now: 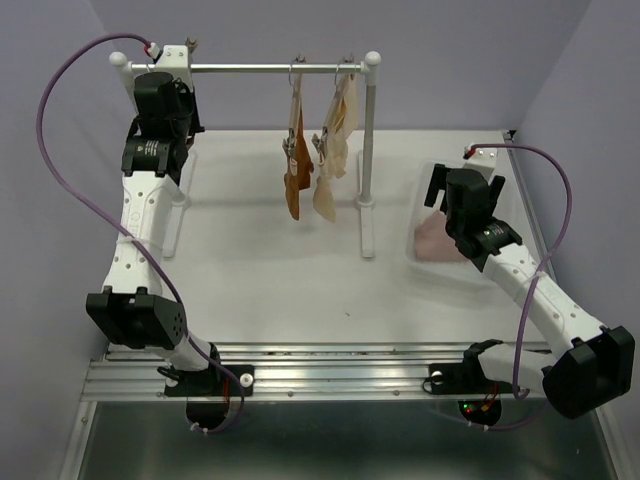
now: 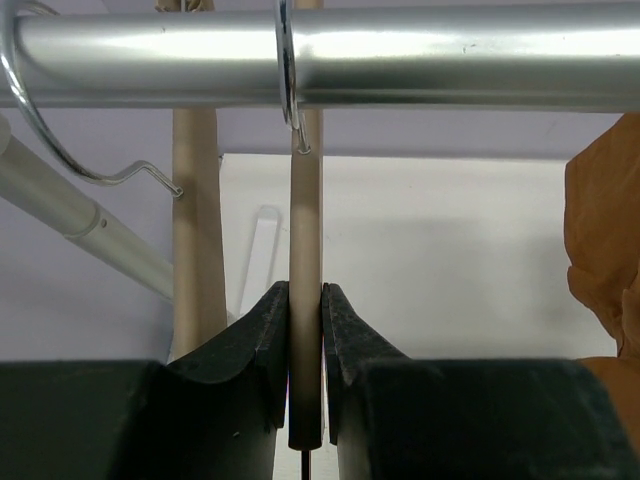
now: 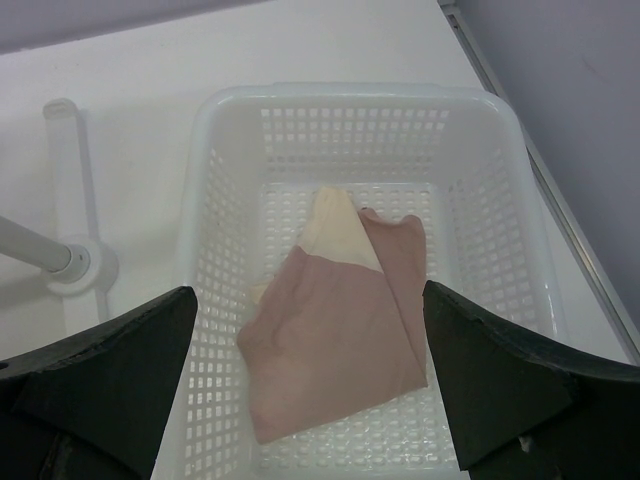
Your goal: Remove the underwear clipped to the hanger
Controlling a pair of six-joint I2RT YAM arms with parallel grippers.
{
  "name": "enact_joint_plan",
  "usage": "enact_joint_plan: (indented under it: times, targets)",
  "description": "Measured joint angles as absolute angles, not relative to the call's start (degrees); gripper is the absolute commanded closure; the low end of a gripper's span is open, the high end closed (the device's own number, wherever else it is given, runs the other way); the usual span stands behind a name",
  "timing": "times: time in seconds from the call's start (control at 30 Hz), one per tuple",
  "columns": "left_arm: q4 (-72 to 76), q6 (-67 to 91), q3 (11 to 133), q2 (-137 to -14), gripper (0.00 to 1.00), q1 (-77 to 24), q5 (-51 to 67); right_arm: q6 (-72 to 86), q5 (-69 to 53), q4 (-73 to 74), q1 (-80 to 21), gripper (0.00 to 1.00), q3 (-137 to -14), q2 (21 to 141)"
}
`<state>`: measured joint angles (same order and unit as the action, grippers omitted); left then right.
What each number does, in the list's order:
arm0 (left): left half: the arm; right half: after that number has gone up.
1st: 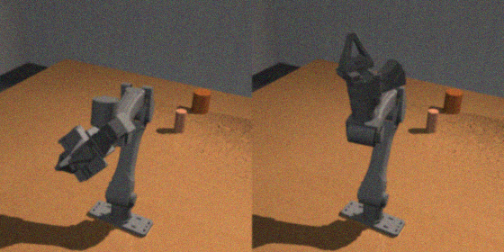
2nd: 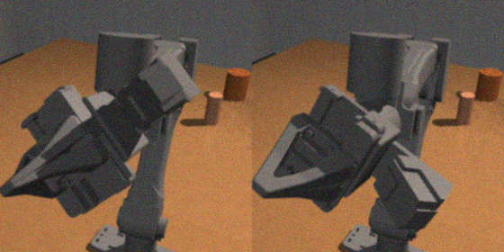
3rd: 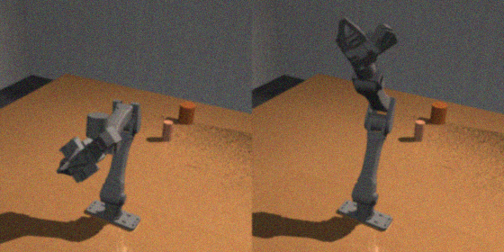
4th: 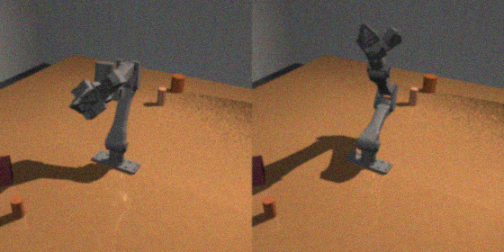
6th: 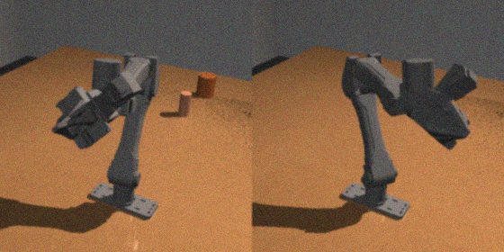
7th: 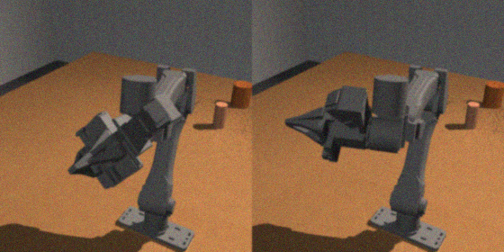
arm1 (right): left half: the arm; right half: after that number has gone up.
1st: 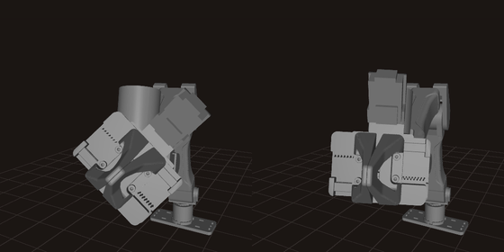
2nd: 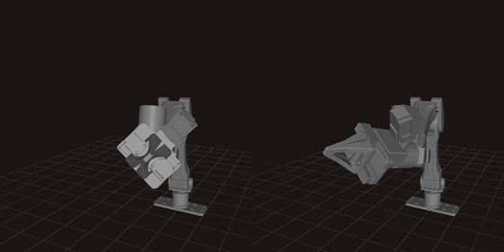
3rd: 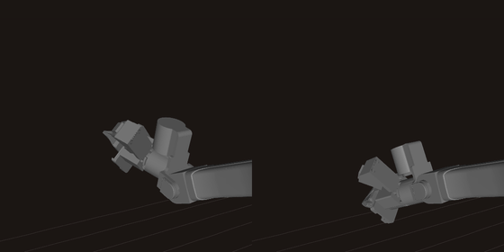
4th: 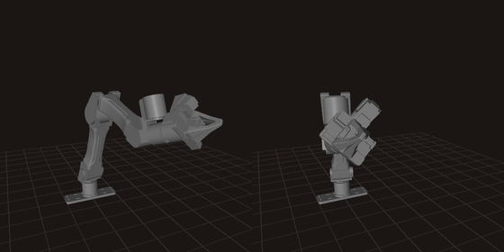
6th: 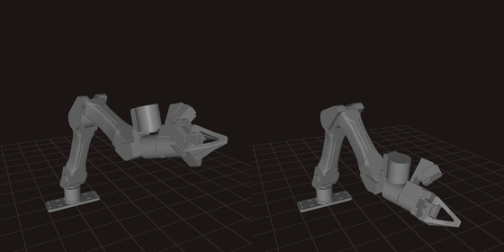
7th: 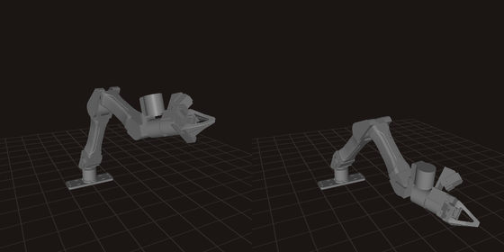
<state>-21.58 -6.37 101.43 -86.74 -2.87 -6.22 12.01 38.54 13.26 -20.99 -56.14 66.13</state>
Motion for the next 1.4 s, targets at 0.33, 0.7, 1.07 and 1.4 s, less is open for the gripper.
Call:
enact_joint_plan:
  times: [0.33,0.7,1.07,1.4]
  targets:
    - [-22.37,-7.11,104.18,-90.91,1.00,-1.83,-4.97,11.33,38.52,12.34,-20.99,0.00,-55.75,66.15]
    - [-22.04,-6.35,103.09,-91.37,0.64,-1.48,-4.49,10.72,38.48,12.29,-20.99,0.00,-55.37,66.15]
    - [-22.59,-3.79,103.09,-88.23,0.29,-1.45,-3.79,10.72,36.69,11.99,-20.99,0.00,-55.35,66.11]
    - [-22.63,-0.21,103.09,-79.66,0.01,-1.39,-2.96,10.72,33.85,11.88,-20.99,0.00,-55.11,64.84]
